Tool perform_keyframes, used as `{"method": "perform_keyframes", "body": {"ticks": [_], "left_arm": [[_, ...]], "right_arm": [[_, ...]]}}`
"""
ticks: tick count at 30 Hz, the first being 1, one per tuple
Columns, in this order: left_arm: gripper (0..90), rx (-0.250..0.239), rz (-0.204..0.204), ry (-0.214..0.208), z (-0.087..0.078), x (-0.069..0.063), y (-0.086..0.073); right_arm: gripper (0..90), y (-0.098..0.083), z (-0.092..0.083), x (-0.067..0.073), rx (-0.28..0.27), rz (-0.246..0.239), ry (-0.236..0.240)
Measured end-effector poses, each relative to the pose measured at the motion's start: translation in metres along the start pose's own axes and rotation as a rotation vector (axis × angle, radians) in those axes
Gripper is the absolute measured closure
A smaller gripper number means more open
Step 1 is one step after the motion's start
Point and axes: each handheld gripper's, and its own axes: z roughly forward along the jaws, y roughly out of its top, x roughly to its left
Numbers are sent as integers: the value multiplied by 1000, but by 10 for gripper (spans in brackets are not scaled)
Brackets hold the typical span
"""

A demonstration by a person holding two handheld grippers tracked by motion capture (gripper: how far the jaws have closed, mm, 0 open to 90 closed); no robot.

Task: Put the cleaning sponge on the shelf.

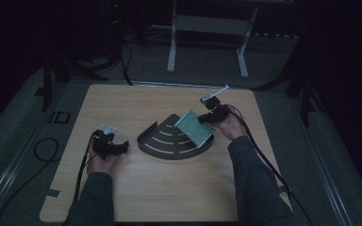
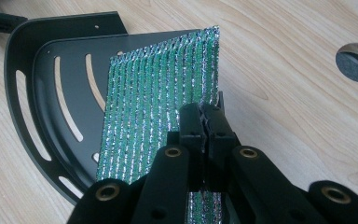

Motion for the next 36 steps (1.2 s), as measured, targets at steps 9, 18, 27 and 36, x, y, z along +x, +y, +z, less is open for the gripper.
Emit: {"method": "perform_keyframes", "body": {"ticks": [9,18,27,36], "left_arm": [[143,0,0,0,0,0,0],[143,0,0,0,0,0,0],[143,0,0,0,0,0,0],[143,0,0,0,0,0,0]], "right_arm": [[881,1,8,1,20,-29,-19],[880,0,17,5,37,-49,-22],[880,-1,26,8,54,-60,-31],[880,-3,31,9,52,-60,-43]]}}
